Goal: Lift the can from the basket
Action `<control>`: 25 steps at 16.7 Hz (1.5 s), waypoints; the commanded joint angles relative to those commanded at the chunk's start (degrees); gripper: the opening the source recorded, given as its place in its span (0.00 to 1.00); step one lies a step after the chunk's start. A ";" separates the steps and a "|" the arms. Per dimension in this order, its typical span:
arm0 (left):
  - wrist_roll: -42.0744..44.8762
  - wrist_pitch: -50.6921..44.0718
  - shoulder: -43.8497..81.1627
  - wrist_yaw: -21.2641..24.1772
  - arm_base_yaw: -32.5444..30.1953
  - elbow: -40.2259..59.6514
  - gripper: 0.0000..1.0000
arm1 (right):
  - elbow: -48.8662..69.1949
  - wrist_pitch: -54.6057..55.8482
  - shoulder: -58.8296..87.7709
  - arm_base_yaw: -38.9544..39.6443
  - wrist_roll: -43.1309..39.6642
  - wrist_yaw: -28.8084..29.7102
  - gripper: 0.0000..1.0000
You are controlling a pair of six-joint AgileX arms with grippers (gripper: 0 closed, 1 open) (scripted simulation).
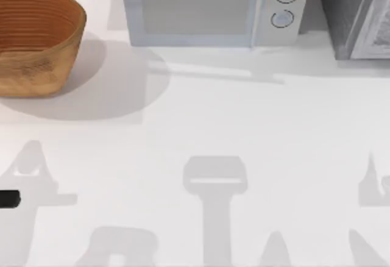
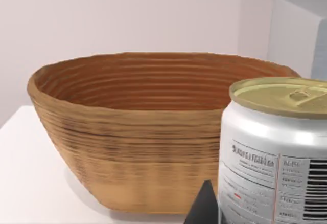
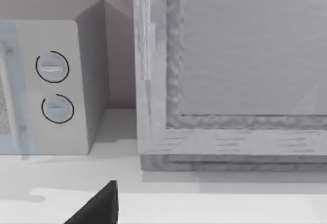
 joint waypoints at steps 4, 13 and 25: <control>0.08 1.91 4.55 3.72 -1.02 2.48 0.00 | 0.00 0.00 0.00 0.00 0.00 0.00 1.00; 0.81 14.36 31.50 23.32 -6.93 16.32 0.00 | 0.00 0.00 0.00 0.00 0.00 0.00 1.00; 0.23 31.55 68.54 46.28 -13.86 33.06 0.00 | 0.00 0.00 0.00 0.00 0.00 0.00 1.00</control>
